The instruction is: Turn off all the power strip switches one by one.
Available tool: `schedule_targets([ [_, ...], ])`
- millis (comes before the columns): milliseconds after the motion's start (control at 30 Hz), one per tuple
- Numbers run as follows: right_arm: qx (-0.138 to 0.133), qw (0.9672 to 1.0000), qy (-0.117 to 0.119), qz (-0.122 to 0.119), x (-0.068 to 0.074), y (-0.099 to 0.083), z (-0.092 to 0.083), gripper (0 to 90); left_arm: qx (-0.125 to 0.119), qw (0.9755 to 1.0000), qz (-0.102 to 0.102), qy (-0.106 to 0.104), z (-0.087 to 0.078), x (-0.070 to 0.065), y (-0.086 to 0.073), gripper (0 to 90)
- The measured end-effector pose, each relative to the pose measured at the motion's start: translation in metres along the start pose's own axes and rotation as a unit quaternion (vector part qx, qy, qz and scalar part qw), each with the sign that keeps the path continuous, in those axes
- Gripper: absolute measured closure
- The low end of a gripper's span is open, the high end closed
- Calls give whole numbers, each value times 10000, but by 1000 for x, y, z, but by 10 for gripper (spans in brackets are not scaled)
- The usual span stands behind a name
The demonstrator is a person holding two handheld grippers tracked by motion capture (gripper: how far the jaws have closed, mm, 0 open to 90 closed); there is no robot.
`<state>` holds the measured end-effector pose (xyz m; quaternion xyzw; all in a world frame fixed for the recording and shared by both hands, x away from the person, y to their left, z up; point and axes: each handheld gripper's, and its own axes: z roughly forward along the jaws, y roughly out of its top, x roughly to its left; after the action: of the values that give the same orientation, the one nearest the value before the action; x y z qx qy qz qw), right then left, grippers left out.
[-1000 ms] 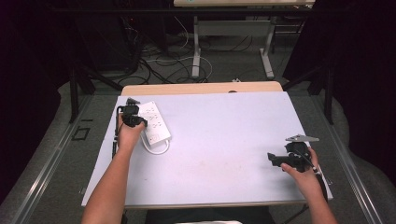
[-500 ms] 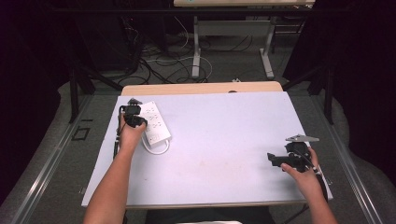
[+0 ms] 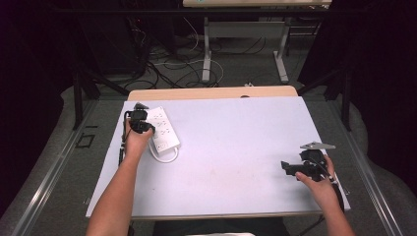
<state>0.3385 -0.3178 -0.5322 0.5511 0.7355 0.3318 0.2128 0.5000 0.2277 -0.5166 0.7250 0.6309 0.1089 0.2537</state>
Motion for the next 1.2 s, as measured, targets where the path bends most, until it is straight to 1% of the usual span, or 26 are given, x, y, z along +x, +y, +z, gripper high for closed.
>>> schedule_targets([
  [33,0,10000,3,22,0,0,0,61,-3,10000,11,-35,0,1,1,900],
  [67,0,10000,3,22,0,0,0,61,50,10000,29,-45,-1,1,1,900],
  [100,3,10000,10,15,0,0,0,61,26,10000,25,-35,-1,1,2,900],
  [133,15,10000,24,11,0,0,1,61,64,10000,47,-42,-3,2,3,900],
  [167,18,10000,33,15,0,0,1,61,9,10000,22,-53,-5,2,6,900],
  [233,18,10000,32,-4,0,0,1,61,48,10000,25,-52,-8,2,7,900],
  [267,23,10000,44,-13,0,0,1,60,-75,10000,12,-40,-10,2,10,900],
  [333,45,10000,60,-35,0,0,3,60,-105,9999,-9,-84,-14,3,13,900],
  [400,50,10000,60,-21,1,0,3,60,-52,9999,32,-99,-17,3,16,900],
  [433,59,10000,55,-30,0,0,3,59,-129,9999,-8,-76,-17,3,17,900],
  [467,58,10000,58,9,1,1,3,59,-149,9999,-9,-83,-19,3,18,900],
  [567,41,10000,64,13,0,1,3,58,-140,9999,1,-83,-24,4,24,900],
  [600,30,10000,71,36,1,2,2,57,-162,9999,11,-38,-26,4,26,900],
  [633,24,10000,77,44,1,2,2,56,-118,9999,25,-47,-28,5,28,900],
  [667,20,10000,78,30,1,2,2,53,-172,9998,41,-28,-29,6,30,900],
  [700,11,10000,75,5,0,2,2,51,-162,9999,50,-23,-30,6,31,900],
  [733,16,10000,77,-40,-1,2,2,48,-203,9998,34,-15,-30,6,33,900],
  [800,17,10000,46,-44,-1,2,2,42,-157,9999,58,14,-32,7,36,900],
  [867,9,10000,73,51,0,2,2,38,-180,9998,42,23,-33,8,39,900],
  [900,1,9999,87,64,0,2,3,35,-133,9999,53,1,-34,9,41,900],
  [933,-3,9999,107,29,0,3,3,31,-215,9998,15,23,-33,9,41,900],
  [1000,-9,9999,124,10,1,2,4,29,-133,9999,42,-19,-34,10,44,900],
  [1033,-1,9999,149,9,1,2,4,28,-153,9999,57,3,-31,10,45,900],
  [1067,3,9999,148,1,1,2,4,26,-122,9999,30,18,-30,10,46,900],
  [1100,-1,9999,139,-7,1,2,5,26,-82,9999,70,19,-29,11,47,900],
  [1200,0,9999,107,57,1,1,4,21,-27,10000,47,5,-26,13,49,900],
])
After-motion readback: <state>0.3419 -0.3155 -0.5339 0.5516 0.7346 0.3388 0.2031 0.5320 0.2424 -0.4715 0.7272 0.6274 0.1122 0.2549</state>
